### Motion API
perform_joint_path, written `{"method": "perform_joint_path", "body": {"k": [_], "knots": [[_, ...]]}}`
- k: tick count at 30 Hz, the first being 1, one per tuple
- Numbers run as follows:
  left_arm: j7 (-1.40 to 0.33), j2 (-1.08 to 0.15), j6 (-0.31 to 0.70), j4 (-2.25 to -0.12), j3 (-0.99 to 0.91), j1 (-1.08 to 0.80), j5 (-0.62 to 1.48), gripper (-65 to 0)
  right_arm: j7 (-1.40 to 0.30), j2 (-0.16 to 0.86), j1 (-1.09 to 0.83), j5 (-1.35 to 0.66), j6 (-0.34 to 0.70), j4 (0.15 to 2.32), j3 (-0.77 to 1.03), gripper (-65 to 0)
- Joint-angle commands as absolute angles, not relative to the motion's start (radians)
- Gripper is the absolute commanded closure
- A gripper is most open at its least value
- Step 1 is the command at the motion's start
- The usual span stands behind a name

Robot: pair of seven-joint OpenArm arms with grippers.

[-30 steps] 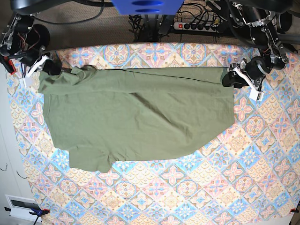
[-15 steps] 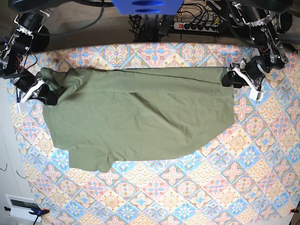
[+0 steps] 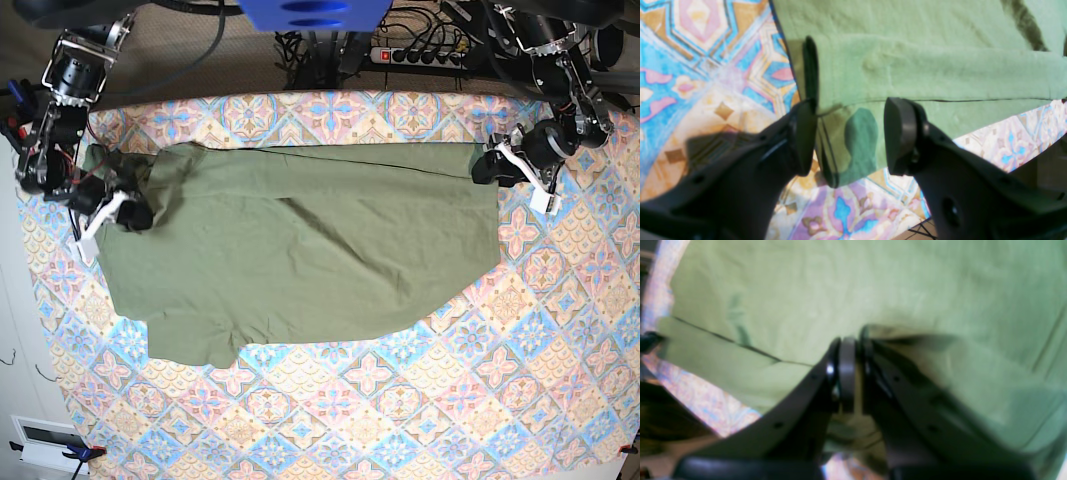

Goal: Layout the t-shirt on the table in an organized manner, then fold the t-shirt properly
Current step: 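Slide the right gripper inward along the folded edge and regrasp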

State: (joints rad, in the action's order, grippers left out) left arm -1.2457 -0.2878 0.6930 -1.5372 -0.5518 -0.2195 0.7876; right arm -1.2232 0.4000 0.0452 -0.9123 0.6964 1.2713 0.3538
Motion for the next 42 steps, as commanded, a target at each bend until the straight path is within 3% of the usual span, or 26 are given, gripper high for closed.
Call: {"method": "perform_joint_path", "body": {"k": [1,11,18,21,30,42], "knots": [[-1.231,-0.303,0.698,-1.549,-0.555,-0.213,0.809,-29.9,-1.193,0.426,0.099,-0.909,0.698,1.279,0.358,-2.7],[-1.231,-0.303,0.698,-1.549,-0.555,-0.222,0.809,-29.9,-1.185,0.383,0.217,-0.777,0.698,1.248,0.357,-3.6],[-1.231,-0.303,0.698,-1.55,-0.555,-0.222,0.809,-29.9,-1.191,0.383,0.101,-0.776,0.698,1.305,0.469,-20.6],[-1.231,-0.303,0.698,-1.55,-0.555,-0.222,0.809,-29.9,-1.193,0.383,0.024,-0.774,0.698,1.382,0.518,-24.0],[-1.231,-0.303,0.698,-1.55,-0.555,-0.222,0.809,-29.9,-1.196,0.386,-0.177,-0.774,0.698,1.647,0.515,-24.1],[-1.231,-0.303,0.698,-1.552,-0.555,-0.223,0.809,-29.9,-1.184,0.343,-0.14,-0.769,0.698,1.647,0.236,-24.0]]}}
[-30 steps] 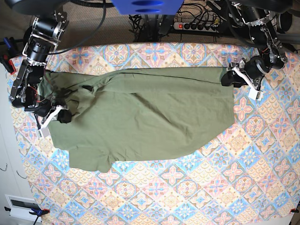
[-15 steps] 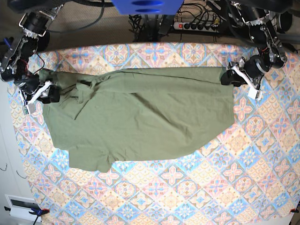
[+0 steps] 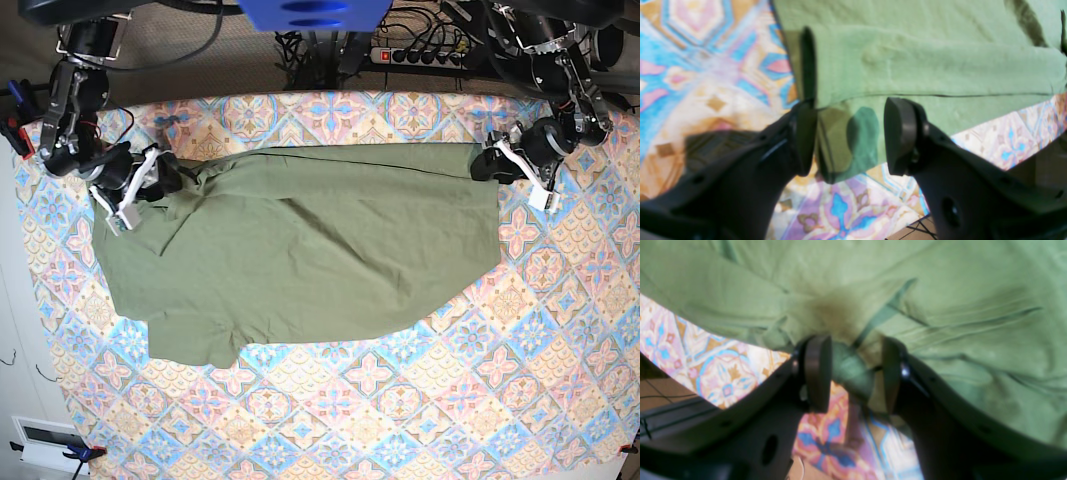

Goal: Layout the t-shirt on the table in an organized manner, then fold the t-shirt properly
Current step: 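Slide the right gripper inward along the folded edge and regrasp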

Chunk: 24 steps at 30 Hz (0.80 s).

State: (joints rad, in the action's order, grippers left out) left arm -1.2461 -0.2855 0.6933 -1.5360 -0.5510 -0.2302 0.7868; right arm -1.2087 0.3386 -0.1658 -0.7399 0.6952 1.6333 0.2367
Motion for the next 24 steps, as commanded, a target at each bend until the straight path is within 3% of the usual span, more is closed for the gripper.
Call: {"method": "perform_joint_path", "body": {"k": [1,4,12,24], "knots": [[-1.231,-0.303,0.698,-1.552,-0.555,-0.223,0.811,-29.9,-1.185,0.326,-0.116,-0.769,0.698,1.633,0.223,-24.0],[-1.234,-0.303,0.698,-1.554,-0.555,-0.223,0.817,-29.9,-1.194,0.291,-0.079,-0.769,0.698,1.573,0.16,-24.0],[-1.236,-0.338,0.698,-1.555,-0.556,-0.223,0.872,-29.9,-1.194,0.325,-0.14,-0.769,0.698,1.613,0.064,-23.9],[-1.231,-0.358,0.698,-1.555,-0.562,-0.216,0.878,-29.9,-1.196,0.354,-0.188,-0.769,0.698,1.785,0.145,-23.9]]}}
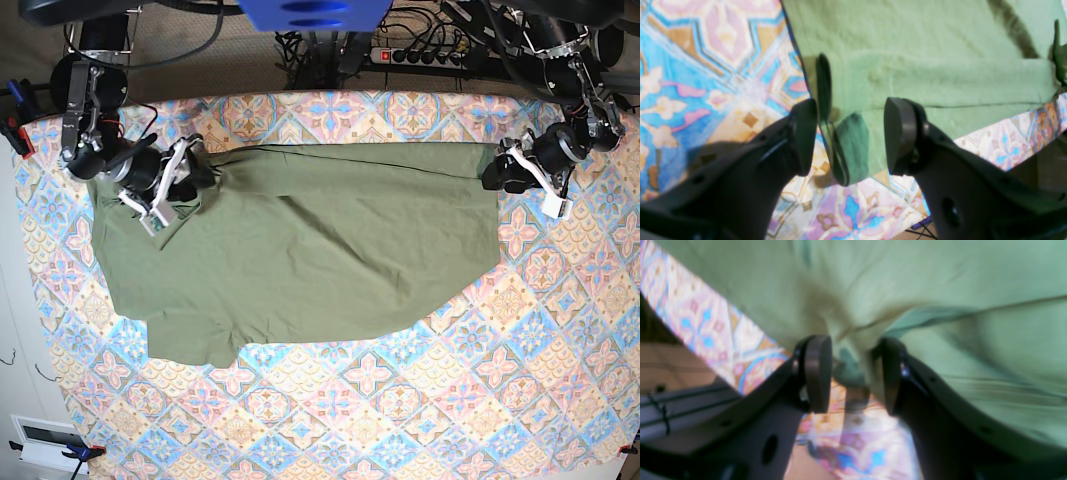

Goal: Layout the t-shirt on the table in an organized manner, then fold the t-shirt properly
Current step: 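Slide the right gripper inward along the folded edge and regrasp, then move the left gripper inward along the folded edge and grasp it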

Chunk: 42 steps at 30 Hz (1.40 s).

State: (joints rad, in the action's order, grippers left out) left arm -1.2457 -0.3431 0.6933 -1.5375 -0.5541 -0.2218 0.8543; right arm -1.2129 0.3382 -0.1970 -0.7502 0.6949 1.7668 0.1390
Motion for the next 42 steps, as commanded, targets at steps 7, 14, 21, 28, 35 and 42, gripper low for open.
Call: {"method": "perform_joint_path", "body": {"k": [7,14,21,28,35,42], "knots": [[-1.236,-0.358,0.698,-1.554,-0.699,-0.216,0.975,-29.9,-1.194,0.354,-0.186,-0.774,0.698,1.903,0.225,-23.9],[-1.237,-0.369,0.698,-1.549,-0.711,-0.166,0.977,-29.9,-1.184,0.309,-0.042,-0.769,0.698,1.825,0.213,-23.9],[-1.237,-0.367,0.698,-1.549,-0.711,-0.166,0.977,-29.9,-1.184,0.243,0.104,-0.768,0.698,1.518,0.209,-23.0],[-1.237,-0.367,0.698,-1.549,-0.71,-0.171,0.977,-29.9,-1.185,0.246,0.137,-0.75,0.698,1.316,0.208,-12.9],[-1.237,-0.367,0.698,-1.549,-0.71,-0.173,0.977,-29.9,-1.194,0.259,-0.035,-0.564,0.698,1.486,0.248,-12.5],[-1.237,-0.367,0.698,-1.549,-0.704,-0.168,0.972,-29.9,-1.185,0.26,-0.16,-0.555,0.698,1.552,0.326,-12.5]]}}
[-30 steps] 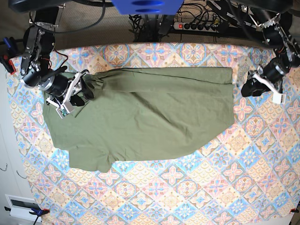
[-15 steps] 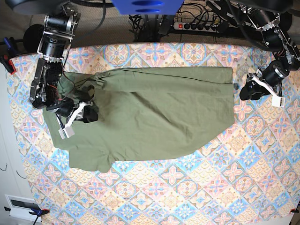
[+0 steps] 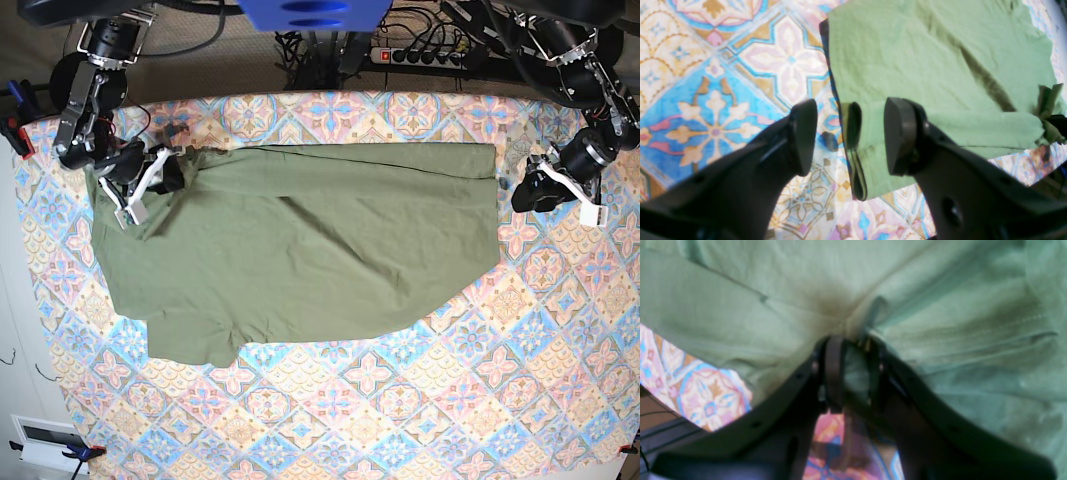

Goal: Layout the t-shirt on the table in an organized manner, then fold the t-shirt properly
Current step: 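Move the left gripper inward along the folded edge and grasp it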

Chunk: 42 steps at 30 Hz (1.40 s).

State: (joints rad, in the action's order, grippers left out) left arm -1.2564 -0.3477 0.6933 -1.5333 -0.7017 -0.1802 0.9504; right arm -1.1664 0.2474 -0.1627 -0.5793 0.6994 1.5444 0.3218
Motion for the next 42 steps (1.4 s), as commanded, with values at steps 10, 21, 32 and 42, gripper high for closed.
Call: {"method": "perform_joint_path", "body": {"k": [10,21,32,42], "knots": [[-1.23,-0.371,0.698,-1.54,-0.713,-0.12,0.974,-30.3,-1.185,0.262,-0.166,-0.656,0.698,1.684,0.326,-12.5],[-1.228,-0.383,0.698,-1.17,-0.711,0.111,0.972,-30.7,-1.185,0.254,-0.159,-0.702,0.698,1.721,0.318,-12.6],[-1.106,-0.34,0.698,-0.84,-0.636,0.277,0.969,-30.7,-1.185,0.254,-0.159,-0.705,0.698,1.722,0.318,-12.6],[-1.058,-0.248,0.677,-0.871,-0.467,0.275,0.977,-19.6,-1.187,0.254,-0.159,-0.707,0.698,1.727,0.323,-12.5]]}}
